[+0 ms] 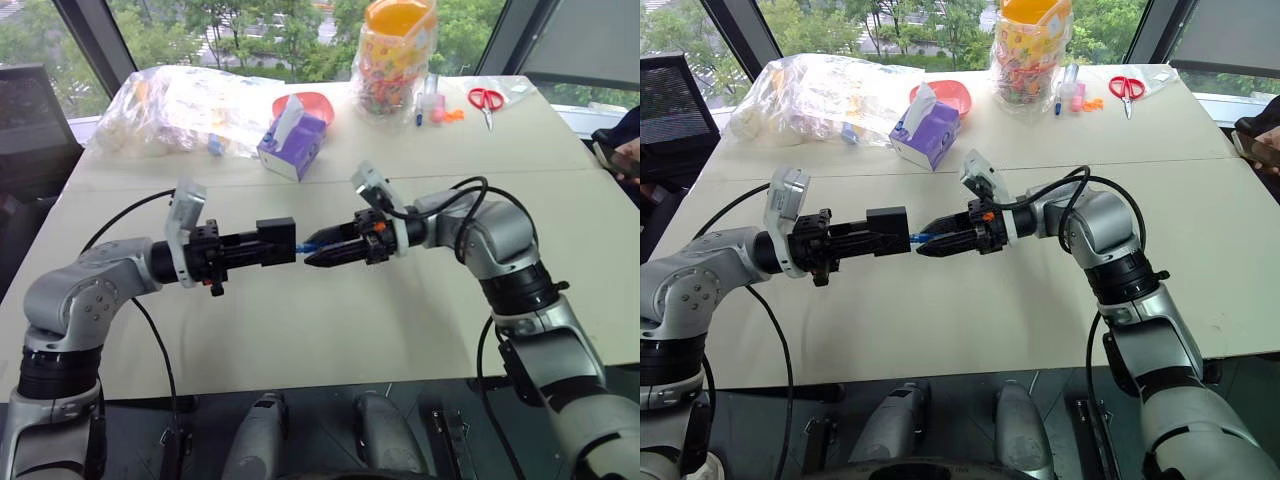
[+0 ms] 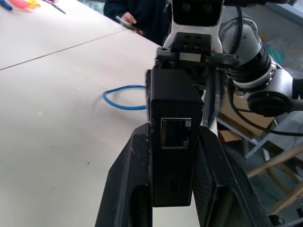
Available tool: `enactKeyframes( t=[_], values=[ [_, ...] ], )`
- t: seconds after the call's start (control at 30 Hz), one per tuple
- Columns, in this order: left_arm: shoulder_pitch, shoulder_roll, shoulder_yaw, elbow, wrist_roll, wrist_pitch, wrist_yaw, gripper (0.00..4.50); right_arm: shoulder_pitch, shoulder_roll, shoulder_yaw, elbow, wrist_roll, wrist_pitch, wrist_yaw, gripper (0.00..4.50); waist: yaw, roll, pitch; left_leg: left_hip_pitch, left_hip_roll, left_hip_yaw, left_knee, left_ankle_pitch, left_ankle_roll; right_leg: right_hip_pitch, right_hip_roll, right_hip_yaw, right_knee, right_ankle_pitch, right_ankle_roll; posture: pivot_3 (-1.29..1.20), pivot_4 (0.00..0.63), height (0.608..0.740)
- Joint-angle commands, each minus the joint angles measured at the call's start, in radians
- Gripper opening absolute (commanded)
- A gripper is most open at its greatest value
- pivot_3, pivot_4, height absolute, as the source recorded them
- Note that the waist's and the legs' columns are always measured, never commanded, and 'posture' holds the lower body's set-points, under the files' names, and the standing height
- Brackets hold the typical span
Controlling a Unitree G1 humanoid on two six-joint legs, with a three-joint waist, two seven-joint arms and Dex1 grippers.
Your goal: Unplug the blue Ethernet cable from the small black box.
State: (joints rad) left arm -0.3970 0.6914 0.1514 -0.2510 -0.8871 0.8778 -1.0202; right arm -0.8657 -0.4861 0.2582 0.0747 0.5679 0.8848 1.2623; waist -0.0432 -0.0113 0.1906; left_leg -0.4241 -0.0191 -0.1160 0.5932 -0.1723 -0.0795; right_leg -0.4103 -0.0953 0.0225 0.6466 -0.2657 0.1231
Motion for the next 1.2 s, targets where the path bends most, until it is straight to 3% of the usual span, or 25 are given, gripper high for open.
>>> enactKeyframes(
  t=[0.03,0.43,0.5,0.6,0.93,1.07,1.2],
  values=[
    [-0.009,0.013,0.028,-0.028,-0.023,-0.017,-0.009,0.49,-0.037,0.014,-0.033,-0.018,0.043,0.030,0.011,1.81,0.000,0.000,0.000,0.000,0.000,0.000,0.000,0.000,0.000,0.000,0.000,0.000,0.000,0.000,0.000,0.00,0.150,0.726],
    [-0.019,-0.006,0.025,-0.030,-0.024,-0.035,0.010,0.49,-0.049,0.025,-0.007,-0.020,0.025,0.020,0.022,1.81,0.000,0.000,0.000,0.000,0.000,0.000,0.000,0.000,0.000,0.000,0.000,0.000,0.000,0.000,0.000,0.00,0.150,0.726],
    [-0.019,-0.009,0.023,-0.032,-0.023,-0.039,0.013,0.49,-0.049,0.025,-0.007,-0.018,0.024,0.019,0.022,1.28,0.000,0.000,0.000,0.000,0.000,0.000,0.000,0.000,0.000,0.000,0.000,0.000,0.000,0.000,0.000,0.00,0.150,0.726],
    [-0.020,-0.010,0.023,-0.034,-0.024,-0.041,0.014,0.49,-0.048,0.026,-0.007,-0.018,0.022,0.018,0.023,0.05,0.000,0.000,0.000,0.000,0.000,0.000,0.000,0.000,0.000,0.000,0.000,0.000,0.000,0.000,0.000,0.00,0.150,0.726],
    [-0.026,0.000,0.029,-0.035,-0.034,-0.035,0.007,0.49,-0.030,0.003,0.014,-0.033,-0.003,0.003,0.041,0.05,0.000,0.000,0.000,0.000,0.000,0.000,0.000,0.000,0.000,0.000,0.000,0.000,0.000,0.000,0.000,0.00,0.150,0.726],
    [-0.017,0.023,0.040,-0.050,-0.042,-0.026,-0.004,0.49,-0.006,-0.030,0.069,0.017,-0.118,-0.139,0.047,0.05,-0.001,0.000,0.000,0.000,0.000,0.000,0.000,0.000,0.000,0.000,0.000,0.000,0.000,0.000,0.000,0.00,0.150,0.726],
    [0.029,0.079,0.033,-0.080,-0.015,-0.038,-0.043,0.49,-0.025,-0.055,0.072,0.208,-0.208,-0.288,0.059,0.05,-0.002,0.000,0.000,0.000,0.000,0.000,0.000,0.000,0.000,0.000,0.000,0.000,0.000,0.000,0.000,0.00,0.150,0.726]
  ],
)
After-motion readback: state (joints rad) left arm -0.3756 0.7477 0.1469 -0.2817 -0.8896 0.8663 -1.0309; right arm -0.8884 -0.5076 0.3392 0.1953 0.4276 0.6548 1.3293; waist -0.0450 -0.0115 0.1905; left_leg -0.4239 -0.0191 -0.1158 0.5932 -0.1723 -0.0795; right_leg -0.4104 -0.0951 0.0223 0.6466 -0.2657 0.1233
